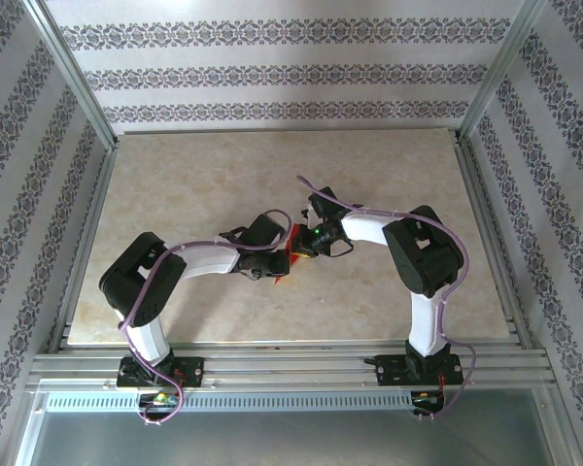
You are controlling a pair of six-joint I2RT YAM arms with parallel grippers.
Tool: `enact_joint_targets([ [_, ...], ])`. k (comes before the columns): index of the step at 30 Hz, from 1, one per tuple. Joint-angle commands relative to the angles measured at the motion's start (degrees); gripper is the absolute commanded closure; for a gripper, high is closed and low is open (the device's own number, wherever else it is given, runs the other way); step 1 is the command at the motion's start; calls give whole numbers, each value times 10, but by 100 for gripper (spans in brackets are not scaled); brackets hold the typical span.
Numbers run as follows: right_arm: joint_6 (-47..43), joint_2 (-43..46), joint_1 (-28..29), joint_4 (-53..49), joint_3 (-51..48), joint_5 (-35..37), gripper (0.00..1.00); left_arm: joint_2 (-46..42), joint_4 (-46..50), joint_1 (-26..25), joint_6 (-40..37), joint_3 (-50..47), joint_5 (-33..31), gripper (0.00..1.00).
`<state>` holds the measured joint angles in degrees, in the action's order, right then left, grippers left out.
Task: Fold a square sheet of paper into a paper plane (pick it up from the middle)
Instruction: Fold the wing for the fifth time at the center of the table.
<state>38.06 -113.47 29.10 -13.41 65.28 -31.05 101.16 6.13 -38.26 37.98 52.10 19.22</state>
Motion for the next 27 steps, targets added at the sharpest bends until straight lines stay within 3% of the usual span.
enact_joint_targets([
  [1, 5, -59, -6, -57, -19, 96, 89, -17, 74, -8, 9, -46, -7, 100],
  [10, 5, -56, -5, -59, -22, 94, 89, -120, 153, -21, -3, -69, -14, 100],
  [15, 2, -35, 9, -32, -37, 65, 88, -152, 71, -1, 26, -53, -24, 100],
  [21, 16, 2, 17, 28, -57, 20, 88, -81, -40, 8, 60, -29, 7, 100],
  [27, 13, 6, 16, 33, -48, 5, 88, -17, -59, 9, 54, 2, 4, 100],
])
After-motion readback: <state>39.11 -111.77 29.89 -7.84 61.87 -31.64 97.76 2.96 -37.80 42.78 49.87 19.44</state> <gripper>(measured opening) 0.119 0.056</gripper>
